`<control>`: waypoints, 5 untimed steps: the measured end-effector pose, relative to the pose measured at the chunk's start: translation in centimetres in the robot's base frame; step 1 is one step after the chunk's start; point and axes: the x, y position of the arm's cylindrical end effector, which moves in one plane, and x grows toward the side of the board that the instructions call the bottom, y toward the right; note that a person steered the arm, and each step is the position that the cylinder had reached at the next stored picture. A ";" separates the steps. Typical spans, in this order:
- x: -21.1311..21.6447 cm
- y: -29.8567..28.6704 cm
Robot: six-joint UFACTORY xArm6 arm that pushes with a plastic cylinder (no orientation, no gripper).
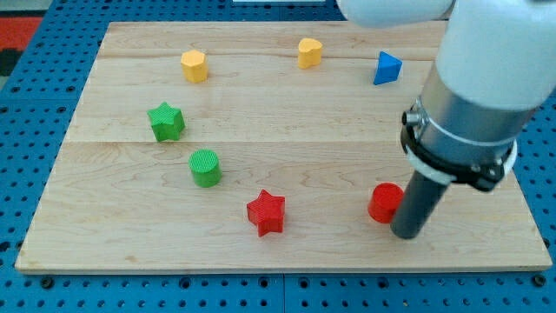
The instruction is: Separate red star from the red circle
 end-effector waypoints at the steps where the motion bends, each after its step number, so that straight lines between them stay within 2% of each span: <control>1: -2.9 0.0; 3: -3.7 4.4; 5: -4.0 5.6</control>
